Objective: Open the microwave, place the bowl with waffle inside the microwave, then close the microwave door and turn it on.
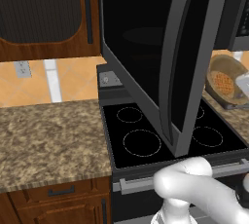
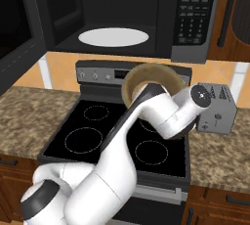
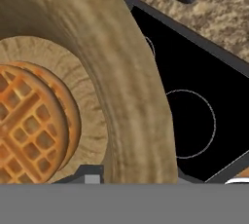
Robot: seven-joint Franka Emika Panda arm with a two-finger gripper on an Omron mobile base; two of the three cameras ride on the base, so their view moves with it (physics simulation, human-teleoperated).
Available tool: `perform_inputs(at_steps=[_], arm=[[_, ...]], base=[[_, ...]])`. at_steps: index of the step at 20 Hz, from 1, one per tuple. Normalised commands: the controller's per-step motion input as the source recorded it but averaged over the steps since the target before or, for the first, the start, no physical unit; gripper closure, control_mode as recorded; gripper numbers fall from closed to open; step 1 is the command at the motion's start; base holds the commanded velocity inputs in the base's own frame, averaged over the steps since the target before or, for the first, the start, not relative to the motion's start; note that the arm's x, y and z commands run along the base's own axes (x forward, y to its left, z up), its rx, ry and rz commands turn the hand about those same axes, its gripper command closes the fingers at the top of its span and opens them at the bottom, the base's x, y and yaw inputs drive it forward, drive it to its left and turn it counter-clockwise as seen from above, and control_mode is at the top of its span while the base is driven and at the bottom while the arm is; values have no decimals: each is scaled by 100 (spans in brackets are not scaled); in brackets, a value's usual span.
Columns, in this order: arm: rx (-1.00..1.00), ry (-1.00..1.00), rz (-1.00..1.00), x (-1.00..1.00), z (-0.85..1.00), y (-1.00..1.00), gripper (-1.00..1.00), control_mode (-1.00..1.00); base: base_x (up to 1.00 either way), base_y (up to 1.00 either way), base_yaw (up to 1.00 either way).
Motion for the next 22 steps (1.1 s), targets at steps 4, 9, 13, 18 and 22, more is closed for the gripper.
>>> perform_inputs(at_steps=[4, 9, 13, 18, 22], arm=[[-5, 0, 0, 0, 87, 61, 100, -100], [0, 0, 0, 0, 62, 61, 100, -100], [4, 0, 3, 0, 56, 52, 100, -100], [10, -1, 14, 22, 57, 34, 100, -100], [4, 0, 13, 37, 47, 48, 100, -100]], base=[[0, 0, 0], [0, 0, 0], [0, 0, 0], [0, 0, 0], [0, 0, 0]])
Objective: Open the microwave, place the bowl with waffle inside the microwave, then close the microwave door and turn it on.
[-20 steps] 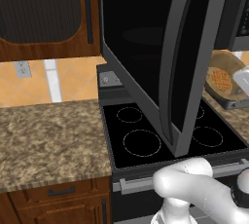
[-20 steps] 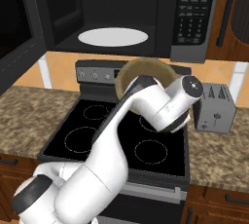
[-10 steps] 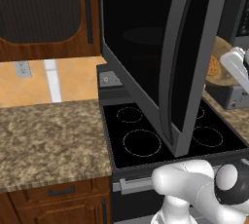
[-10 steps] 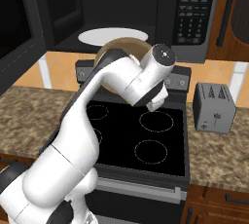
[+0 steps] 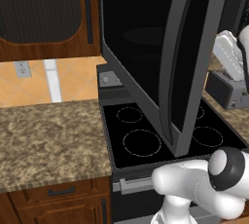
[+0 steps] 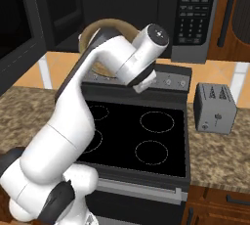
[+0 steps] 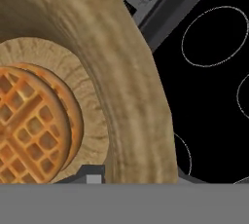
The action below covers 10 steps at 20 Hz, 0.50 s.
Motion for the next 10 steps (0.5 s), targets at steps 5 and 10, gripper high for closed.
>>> perform_inputs(at_steps=[5, 10], arm=[[0, -1, 3, 33, 50, 59, 100, -100], [3, -5, 2, 47, 18, 43, 100, -100]], base=[[0, 0, 0], [0, 0, 0]])
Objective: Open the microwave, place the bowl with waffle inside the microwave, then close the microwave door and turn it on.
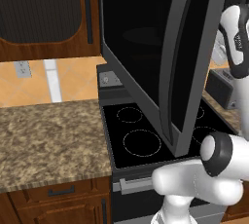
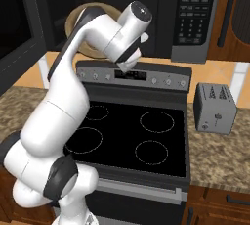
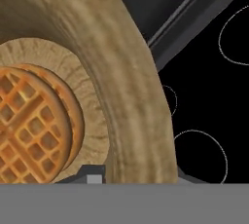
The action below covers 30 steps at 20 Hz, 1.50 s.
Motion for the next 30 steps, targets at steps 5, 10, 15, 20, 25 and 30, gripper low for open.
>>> perform_inputs(at_steps=[5, 10, 15, 20, 25, 30], arm=[[7, -1, 1, 59, 5, 35, 100, -100], [-7, 0, -1, 71, 25, 26, 100, -100], [-3, 2, -1, 63, 9, 2, 100, -100], [0, 2, 0, 73, 0, 0, 100, -100], [0, 0, 0, 58, -18, -8, 100, -100], [0, -15, 0, 19, -23, -3, 100, -100]], base=[[0, 0, 0], [0, 0, 0], [0, 0, 0], [0, 0, 0], [0, 0, 0], [0, 0, 0]])
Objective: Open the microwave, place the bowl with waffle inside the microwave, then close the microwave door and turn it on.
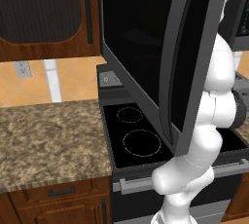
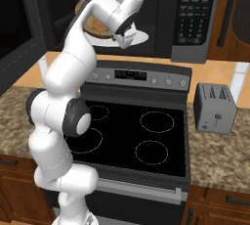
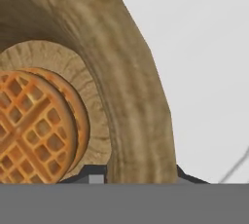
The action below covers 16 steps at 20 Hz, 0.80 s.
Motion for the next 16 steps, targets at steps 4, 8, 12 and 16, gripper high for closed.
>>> perform_inputs(at_steps=[4, 8, 12, 16], arm=[[0, -36, -2, -4, -41, -10, 100, -100], [0, -23, -9, 25, -28, 5, 100, -100], [0, 0, -7, 39, -32, 16, -100, -100], [0, 3, -4, 19, -32, 3, -100, -100]], base=[[0, 0, 0], [0, 0, 0], [0, 0, 0], [0, 0, 0]])
